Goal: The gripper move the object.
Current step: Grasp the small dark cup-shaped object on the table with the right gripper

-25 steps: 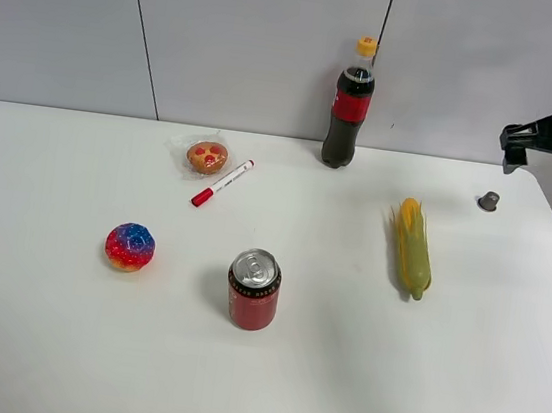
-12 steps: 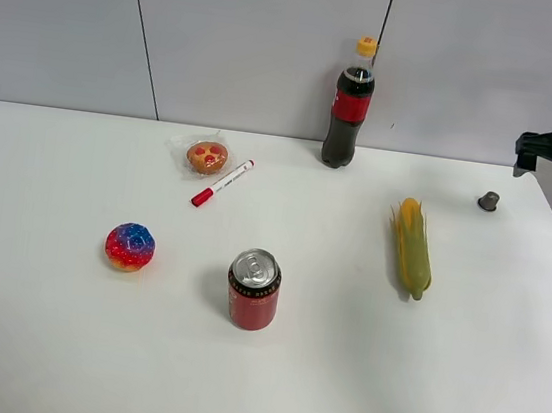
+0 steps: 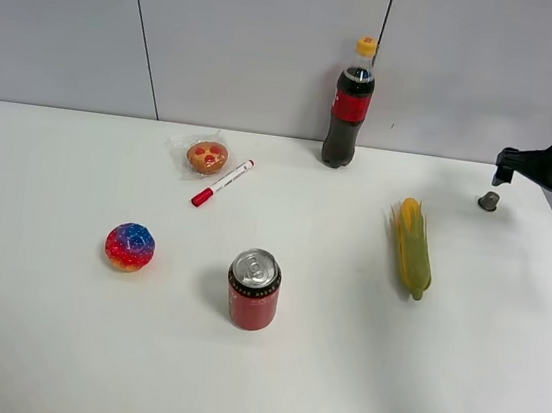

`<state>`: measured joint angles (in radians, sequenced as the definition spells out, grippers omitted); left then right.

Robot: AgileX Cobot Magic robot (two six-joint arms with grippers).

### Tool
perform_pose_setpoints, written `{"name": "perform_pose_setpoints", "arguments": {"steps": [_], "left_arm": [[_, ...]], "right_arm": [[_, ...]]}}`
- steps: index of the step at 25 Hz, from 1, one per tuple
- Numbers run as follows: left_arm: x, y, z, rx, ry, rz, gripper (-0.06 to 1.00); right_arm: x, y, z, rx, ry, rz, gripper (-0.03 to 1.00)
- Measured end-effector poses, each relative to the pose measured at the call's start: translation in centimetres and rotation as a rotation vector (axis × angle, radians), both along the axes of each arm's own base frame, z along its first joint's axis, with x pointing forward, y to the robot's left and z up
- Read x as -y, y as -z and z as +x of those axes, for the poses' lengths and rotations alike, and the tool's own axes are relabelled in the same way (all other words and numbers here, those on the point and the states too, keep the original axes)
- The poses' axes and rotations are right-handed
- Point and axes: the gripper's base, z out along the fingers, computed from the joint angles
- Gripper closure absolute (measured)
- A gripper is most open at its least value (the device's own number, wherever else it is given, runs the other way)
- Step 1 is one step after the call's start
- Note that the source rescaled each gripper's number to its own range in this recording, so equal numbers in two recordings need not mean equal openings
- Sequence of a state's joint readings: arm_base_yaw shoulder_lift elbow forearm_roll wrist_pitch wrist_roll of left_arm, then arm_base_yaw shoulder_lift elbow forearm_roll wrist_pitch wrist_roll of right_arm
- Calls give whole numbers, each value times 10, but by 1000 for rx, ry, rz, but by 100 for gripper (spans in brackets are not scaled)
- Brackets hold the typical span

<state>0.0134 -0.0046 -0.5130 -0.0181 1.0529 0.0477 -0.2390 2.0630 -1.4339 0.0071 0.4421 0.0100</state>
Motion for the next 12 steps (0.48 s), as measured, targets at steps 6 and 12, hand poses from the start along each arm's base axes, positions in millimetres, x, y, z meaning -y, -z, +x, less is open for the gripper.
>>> {"name": "perform_pose_setpoints", "arguments": {"steps": [6,12], "left_arm": [[0,0,0,0,0,0,-6],[0,0,0,0,0,0,-6]], "right_arm": [[-2,21,10,24,-81,-48,-3],[0,37,15,49,-98,-70,-3]]}}
